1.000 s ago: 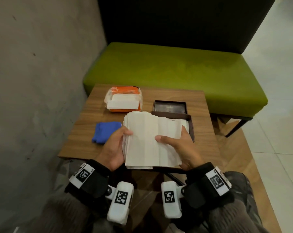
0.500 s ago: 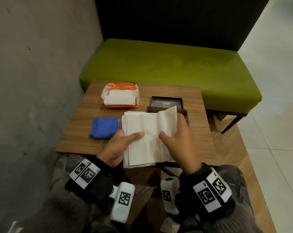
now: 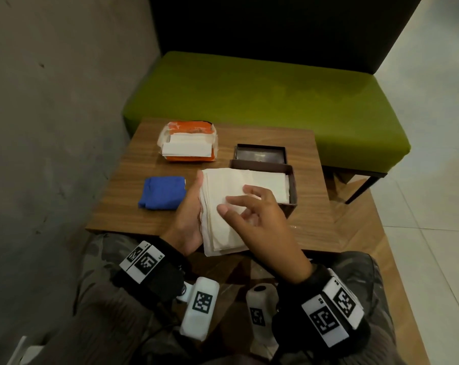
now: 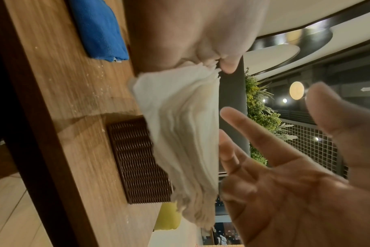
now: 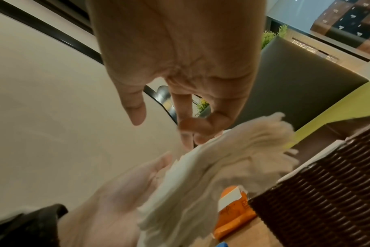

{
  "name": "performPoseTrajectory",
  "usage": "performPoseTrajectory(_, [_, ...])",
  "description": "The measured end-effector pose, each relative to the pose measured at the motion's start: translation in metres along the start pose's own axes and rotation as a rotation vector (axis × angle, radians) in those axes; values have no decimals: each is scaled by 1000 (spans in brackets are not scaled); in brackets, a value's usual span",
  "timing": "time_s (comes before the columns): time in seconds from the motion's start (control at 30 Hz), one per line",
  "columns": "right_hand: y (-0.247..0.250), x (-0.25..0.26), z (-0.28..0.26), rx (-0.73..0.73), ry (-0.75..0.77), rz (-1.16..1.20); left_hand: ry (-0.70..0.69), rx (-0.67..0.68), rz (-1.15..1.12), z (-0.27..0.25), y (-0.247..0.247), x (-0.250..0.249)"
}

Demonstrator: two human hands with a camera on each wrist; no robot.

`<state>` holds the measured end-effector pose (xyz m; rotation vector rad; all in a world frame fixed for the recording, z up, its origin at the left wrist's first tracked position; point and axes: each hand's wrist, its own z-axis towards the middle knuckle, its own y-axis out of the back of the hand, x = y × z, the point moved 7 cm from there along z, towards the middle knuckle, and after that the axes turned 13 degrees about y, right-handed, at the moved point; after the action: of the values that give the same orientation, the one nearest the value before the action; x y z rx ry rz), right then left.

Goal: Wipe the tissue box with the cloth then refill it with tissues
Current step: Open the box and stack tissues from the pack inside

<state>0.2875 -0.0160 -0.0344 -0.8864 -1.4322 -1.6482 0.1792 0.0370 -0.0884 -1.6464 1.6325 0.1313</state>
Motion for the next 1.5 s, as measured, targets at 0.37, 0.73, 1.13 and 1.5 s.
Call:
performPoseTrajectory(0.37, [26, -52, 3, -304, -358, 695, -129, 76, 126, -18, -5, -14])
performPoseTrajectory(0.73, [-11, -38, 3, -156, -371, 862, 7, 127, 229, -8, -23, 13])
performPoseTrajectory(1.13, [3, -44, 8, -70, -291, 602, -1, 33, 329, -1, -11, -2])
performPoseTrajectory(1.5, [19, -61, 9, -275, -309, 761, -145, 11, -11, -7, 12, -1])
